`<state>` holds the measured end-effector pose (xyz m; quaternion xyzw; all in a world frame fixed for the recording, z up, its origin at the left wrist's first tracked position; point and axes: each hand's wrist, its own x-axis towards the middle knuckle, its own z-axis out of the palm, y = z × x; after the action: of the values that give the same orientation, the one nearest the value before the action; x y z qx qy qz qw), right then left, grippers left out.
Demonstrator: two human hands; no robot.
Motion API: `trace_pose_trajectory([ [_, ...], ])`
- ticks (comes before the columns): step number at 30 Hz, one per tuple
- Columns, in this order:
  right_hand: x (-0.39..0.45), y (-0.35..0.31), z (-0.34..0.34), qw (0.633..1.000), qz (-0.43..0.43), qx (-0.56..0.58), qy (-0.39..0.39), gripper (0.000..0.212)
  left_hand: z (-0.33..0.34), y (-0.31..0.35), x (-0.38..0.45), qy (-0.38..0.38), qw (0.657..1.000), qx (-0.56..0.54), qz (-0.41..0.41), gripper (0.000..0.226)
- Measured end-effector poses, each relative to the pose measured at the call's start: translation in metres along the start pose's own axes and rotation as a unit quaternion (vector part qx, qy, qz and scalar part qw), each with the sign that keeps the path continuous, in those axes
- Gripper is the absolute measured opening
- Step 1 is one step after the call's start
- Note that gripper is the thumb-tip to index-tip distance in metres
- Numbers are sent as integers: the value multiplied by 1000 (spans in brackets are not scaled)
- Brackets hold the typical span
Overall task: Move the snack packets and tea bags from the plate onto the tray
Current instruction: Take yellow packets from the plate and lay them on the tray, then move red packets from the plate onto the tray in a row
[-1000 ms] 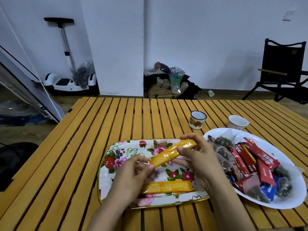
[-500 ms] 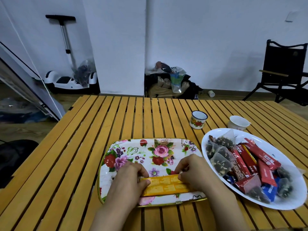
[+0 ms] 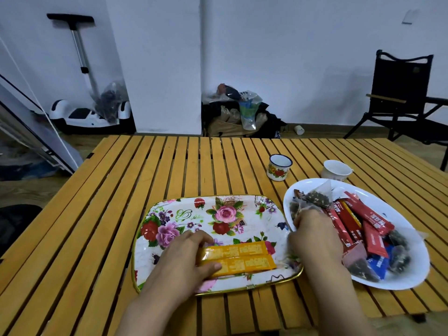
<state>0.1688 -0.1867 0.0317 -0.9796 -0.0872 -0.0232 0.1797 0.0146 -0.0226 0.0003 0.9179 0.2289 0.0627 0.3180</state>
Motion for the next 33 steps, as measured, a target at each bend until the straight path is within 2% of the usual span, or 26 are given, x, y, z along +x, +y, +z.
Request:
trace_pose_trajectory([
  [5,2,-3,5,999,-8,-15,27,23,-3,-7,0,17,1000,-4,-2,36],
  [16,-4,-17,17,995,-98,4,11,15,-21,-28,-2,22,998,46,-49,36],
  [19,-3,-19,17,989,-137,51,-20,15,-26,-31,-3,34,996,55,-57,32],
  [21,-2,-17,8,981,-139,131,-34,15,-26,-30,-3,43,996,54,-60,29],
  [24,4,-8,-12,970,-88,215,76,15,-23,-25,-2,75,995,32,-49,26],
  [26,10,8,-16,970,-12,194,146,20,-22,-17,0,102,994,9,-33,22],
  [27,13,17,-14,976,25,165,142,19,-20,-13,1,110,994,1,-23,20],
  [29,18,29,-6,990,81,90,70,15,-17,-5,3,116,993,-10,1,16],
  [31,19,34,1,992,110,55,13,22,-12,1,3,114,993,-28,24,16],
  [33,19,33,2,992,118,49,12,20,-8,5,3,114,992,-47,35,16],
])
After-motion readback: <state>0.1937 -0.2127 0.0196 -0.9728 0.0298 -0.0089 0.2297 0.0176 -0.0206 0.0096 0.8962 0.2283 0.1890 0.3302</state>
